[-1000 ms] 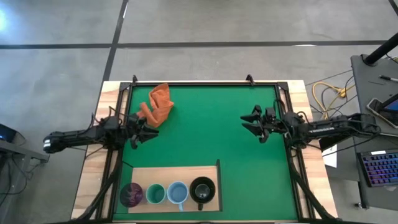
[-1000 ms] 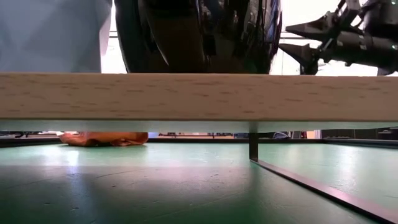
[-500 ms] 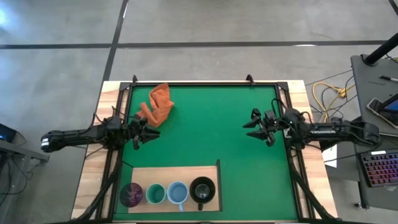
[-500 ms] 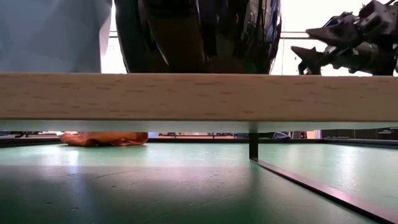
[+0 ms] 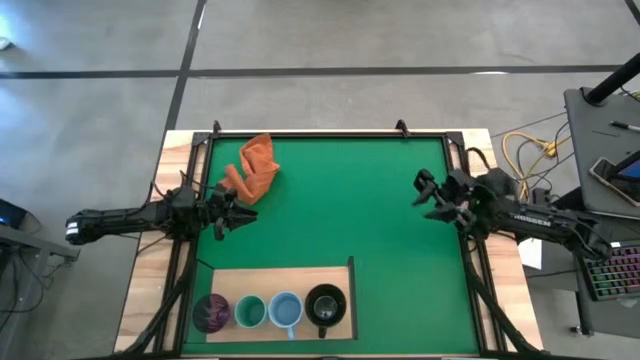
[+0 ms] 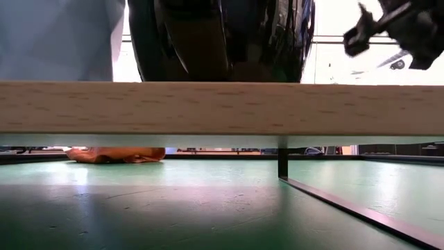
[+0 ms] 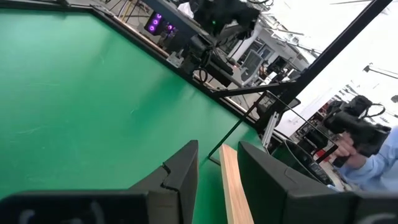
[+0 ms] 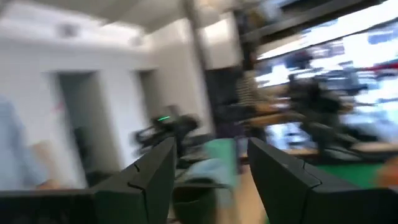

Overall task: Stack small to large cups/mugs on shelf
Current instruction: Return to Home Position

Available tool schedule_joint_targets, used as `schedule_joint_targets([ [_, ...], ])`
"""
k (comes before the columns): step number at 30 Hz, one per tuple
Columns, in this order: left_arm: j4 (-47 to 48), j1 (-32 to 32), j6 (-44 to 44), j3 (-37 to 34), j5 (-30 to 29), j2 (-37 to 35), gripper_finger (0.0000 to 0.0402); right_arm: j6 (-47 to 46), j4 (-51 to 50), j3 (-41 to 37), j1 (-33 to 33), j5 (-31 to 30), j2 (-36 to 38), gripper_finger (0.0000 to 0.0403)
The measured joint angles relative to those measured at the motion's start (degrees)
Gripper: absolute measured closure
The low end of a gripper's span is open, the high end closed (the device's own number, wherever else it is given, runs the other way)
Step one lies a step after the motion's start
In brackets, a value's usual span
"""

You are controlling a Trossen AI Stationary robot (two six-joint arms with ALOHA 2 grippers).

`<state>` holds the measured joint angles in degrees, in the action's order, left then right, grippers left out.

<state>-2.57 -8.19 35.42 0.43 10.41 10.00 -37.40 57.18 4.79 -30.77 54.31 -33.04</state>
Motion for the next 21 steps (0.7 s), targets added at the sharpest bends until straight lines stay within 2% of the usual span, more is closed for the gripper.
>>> schedule_joint_targets([
  [3,0.0,0.0,0.0,0.0,0.0,0.0,0.0303,-2.9,-1.2,3.0,0.0,6.1,3.6,0.0211],
  [6,0.0,0.0,0.0,0.0,0.0,0.0,0.0303,-2.8,-9.7,5.5,0.0,7.8,8.6,0.0211],
  [9,0.0,0.0,0.0,0.0,0.0,0.0,0.0303,1.9,-23.5,8.8,0.0,8.3,14.8,0.0211],
  [12,0.0,0.0,0.0,0.0,0.0,0.0,0.0303,11.8,-44.3,13.5,0.0,6.1,20.9,0.0211],
  [14,0.0,0.0,0.0,0.0,0.0,0.0,0.0303,20.5,-61.3,17.4,0.0,-0.2,24.7,0.0211],
  [17,0.0,0.0,0.0,0.0,0.0,0.0,0.0303,31.4,-82.1,23.2,0.0,-20.0,29.2,0.0211],
  [18,0.0,0.0,0.0,0.0,0.0,0.0,0.0303,32.3,-84.8,23.9,0.0,-26.4,30.5,0.0211],
  [19,0.0,0.0,0.0,0.0,0.0,0.0,0.0303,31.1,-84.7,24.0,0.0,-30.3,31.9,0.0211],
  [20,0.0,0.0,0.0,0.0,0.0,0.0,0.0303,30.1,-84.5,24.0,0.0,-31.4,33.0,0.0211],
  [21,0.0,0.0,0.0,0.0,0.0,0.0,0.0303,29.7,-83.1,24.1,0.0,-29.4,33.2,0.0211],
])
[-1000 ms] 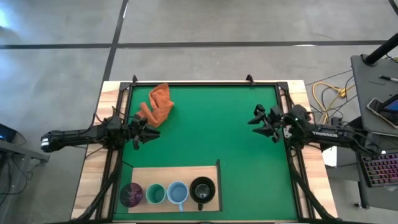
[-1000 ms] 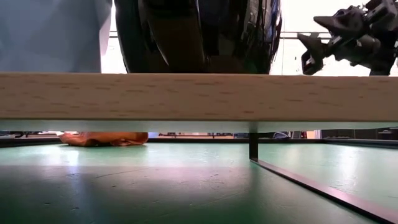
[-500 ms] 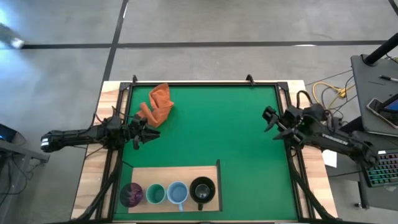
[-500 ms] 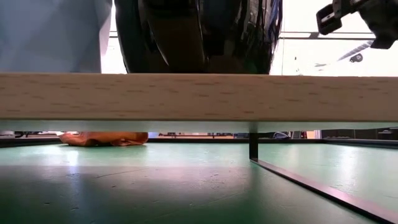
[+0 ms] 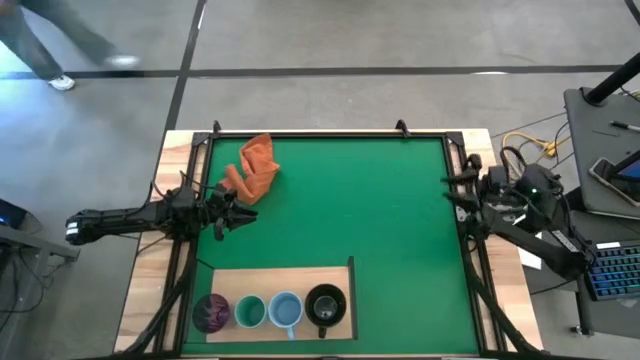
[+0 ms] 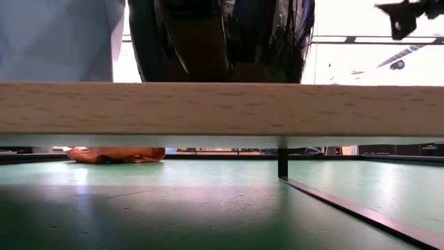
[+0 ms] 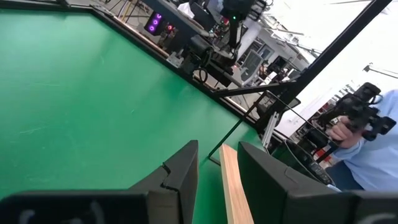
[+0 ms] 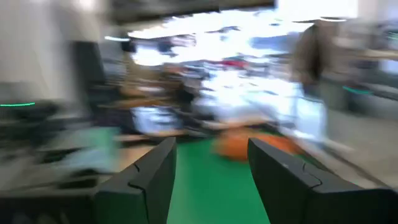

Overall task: Stack small to large cups/mugs on shelf
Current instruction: Return to Home Position

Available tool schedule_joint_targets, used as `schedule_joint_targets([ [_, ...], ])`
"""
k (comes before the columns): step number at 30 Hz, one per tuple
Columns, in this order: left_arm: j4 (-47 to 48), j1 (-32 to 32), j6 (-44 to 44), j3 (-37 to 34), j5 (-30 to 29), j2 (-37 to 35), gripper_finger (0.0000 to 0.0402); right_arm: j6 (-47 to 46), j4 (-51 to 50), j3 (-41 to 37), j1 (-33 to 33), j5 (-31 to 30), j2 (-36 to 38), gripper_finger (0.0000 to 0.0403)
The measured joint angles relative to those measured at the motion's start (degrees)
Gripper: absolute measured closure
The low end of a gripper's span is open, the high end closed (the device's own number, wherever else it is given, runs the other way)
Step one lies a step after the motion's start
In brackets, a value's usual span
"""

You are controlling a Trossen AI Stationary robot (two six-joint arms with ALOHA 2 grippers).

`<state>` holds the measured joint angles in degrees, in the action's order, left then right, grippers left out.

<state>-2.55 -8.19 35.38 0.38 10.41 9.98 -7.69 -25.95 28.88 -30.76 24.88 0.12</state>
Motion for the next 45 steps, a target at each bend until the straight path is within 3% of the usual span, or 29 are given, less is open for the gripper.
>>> schedule_joint_targets([
  [5,0.0,0.0,0.0,0.0,-0.2,0.1,0.0303,-8.4,15.6,-5.9,0.1,30.6,-1.8,0.0211],
  [9,0.0,0.0,-0.1,0.0,-0.4,0.1,0.0303,-23.8,27.5,-14.0,0.4,34.3,-0.1,0.0211],
  [12,-0.2,0.0,-0.1,0.0,-0.4,0.0,0.0303,-34.4,44.2,-18.7,2.4,36.9,-0.3,0.0211],
  [14,-0.2,0.0,-0.1,0.0,-0.5,0.1,0.0303,-42.4,59.1,-20.6,4.2,34.5,-0.1,0.0211],
  [16,-0.2,0.0,-0.1,0.0,-0.5,0.0,0.0303,-47.5,67.1,-22.5,5.7,30.2,-0.1,0.0211],
  [23,-0.3,0.0,0.0,0.0,-0.5,0.0,0.0303,-46.9,66.2,-24.6,10.9,29.6,-0.3,0.0211],
  [26,-0.3,0.0,0.0,0.0,-0.5,0.1,0.0303,-41.8,59.6,-22.5,13.1,27.5,-0.2,0.0211],
  [30,-0.3,0.0,0.0,0.0,-0.5,0.0,0.0303,-29.4,38.3,-17.3,17.2,22.9,-0.4,0.0211],
  [34,-0.4,0.0,0.0,0.0,-0.6,0.0,0.0303,-17.7,19.9,-12.6,23.6,14.4,-0.5,0.0211],
  [41,-0.4,0.0,0.0,0.0,-0.7,0.0,0.0303,-14.7,17.8,-14.0,35.6,1.5,-0.5,0.0211],
  [45,-0.4,0.0,0.0,0.0,-0.7,0.1,0.0303,-13.0,18.4,-17.7,40.5,-1.5,-0.5,0.0211],
])
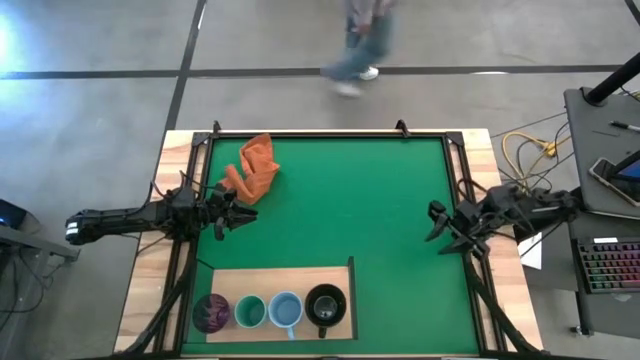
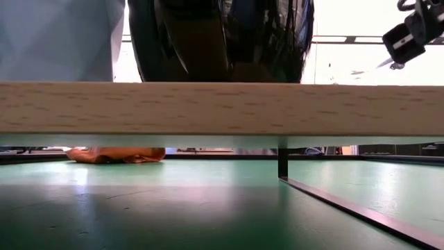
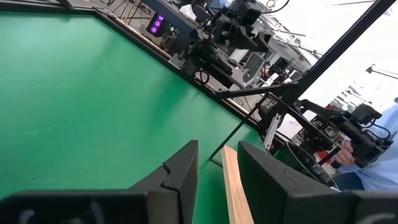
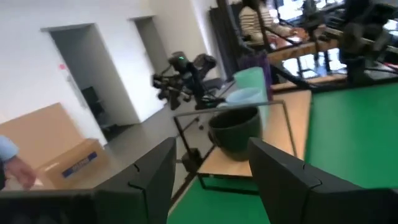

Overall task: Stack small to large cups/mugs on shelf
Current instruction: Return to Home Position

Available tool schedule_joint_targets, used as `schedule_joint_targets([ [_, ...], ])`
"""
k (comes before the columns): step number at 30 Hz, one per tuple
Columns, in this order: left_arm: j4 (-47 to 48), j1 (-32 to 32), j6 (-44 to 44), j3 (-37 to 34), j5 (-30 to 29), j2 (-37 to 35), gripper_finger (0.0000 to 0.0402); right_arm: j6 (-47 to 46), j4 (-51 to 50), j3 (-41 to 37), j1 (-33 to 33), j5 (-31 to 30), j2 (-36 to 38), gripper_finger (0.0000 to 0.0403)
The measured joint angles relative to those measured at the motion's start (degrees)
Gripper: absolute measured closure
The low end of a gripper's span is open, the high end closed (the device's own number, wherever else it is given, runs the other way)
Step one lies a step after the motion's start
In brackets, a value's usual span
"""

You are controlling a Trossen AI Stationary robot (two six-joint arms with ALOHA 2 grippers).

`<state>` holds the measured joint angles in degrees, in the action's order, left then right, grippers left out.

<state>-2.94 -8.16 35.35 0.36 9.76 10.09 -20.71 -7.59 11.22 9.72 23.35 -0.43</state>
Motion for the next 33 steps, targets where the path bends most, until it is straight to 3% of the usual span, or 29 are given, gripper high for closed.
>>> schedule_joint_targets([
  [10,0.0,0.0,0.0,0.0,0.0,-0.1,0.0303,3.3,0.2,-0.7,1.3,-11.5,0.0,0.0211],
  [17,0.0,0.0,0.0,0.0,0.0,0.0,0.0303,1.8,1.1,-3.6,1.3,-11.2,0.4,0.0211],
  [23,0.0,0.0,0.0,0.0,0.0,-0.1,0.0303,1.1,17.0,-10.3,1.3,-4.9,0.4,0.0211],
  [28,0.0,0.0,0.0,0.0,0.0,-0.1,0.0303,2.3,12.6,-10.7,1.3,-5.5,0.4,0.0211],
  [33,0.0,0.0,0.0,0.0,0.0,-0.1,0.0303,2.3,10.4,-10.7,1.3,-10.7,-0.2,0.0211],
])
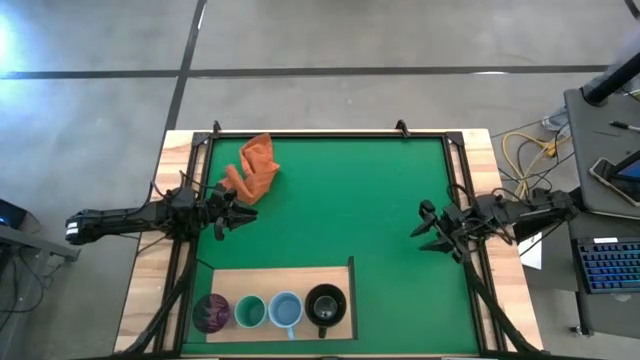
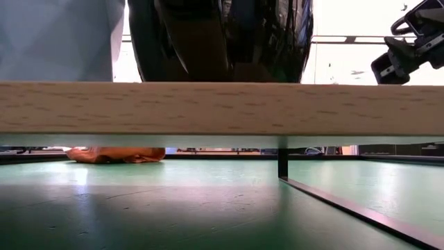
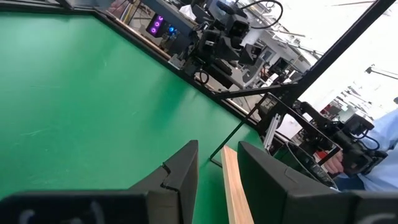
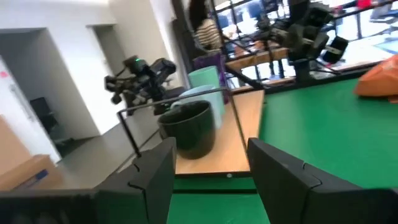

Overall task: Stack small to large cups/mugs on shelf
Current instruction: Return to Home Position

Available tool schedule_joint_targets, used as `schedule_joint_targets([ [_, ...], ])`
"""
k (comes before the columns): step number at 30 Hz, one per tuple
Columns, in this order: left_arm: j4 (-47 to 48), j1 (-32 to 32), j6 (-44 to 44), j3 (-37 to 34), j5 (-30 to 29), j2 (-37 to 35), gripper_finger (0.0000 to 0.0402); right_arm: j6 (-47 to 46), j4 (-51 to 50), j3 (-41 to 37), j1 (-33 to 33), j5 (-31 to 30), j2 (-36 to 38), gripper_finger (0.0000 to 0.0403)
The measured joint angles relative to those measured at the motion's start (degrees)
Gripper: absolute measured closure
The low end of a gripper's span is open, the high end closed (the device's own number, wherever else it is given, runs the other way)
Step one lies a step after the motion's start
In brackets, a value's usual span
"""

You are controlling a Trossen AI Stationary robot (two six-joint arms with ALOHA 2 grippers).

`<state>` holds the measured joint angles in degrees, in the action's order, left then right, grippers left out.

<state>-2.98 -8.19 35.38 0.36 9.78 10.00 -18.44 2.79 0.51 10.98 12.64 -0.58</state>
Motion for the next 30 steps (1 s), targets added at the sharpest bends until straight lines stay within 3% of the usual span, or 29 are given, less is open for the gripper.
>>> schedule_joint_targets([
  [30,0.0,0.0,0.0,0.0,0.0,0.0,0.0303,-2.5,-0.2,0.0,0.0,-0.7,0.0,0.0211],
])
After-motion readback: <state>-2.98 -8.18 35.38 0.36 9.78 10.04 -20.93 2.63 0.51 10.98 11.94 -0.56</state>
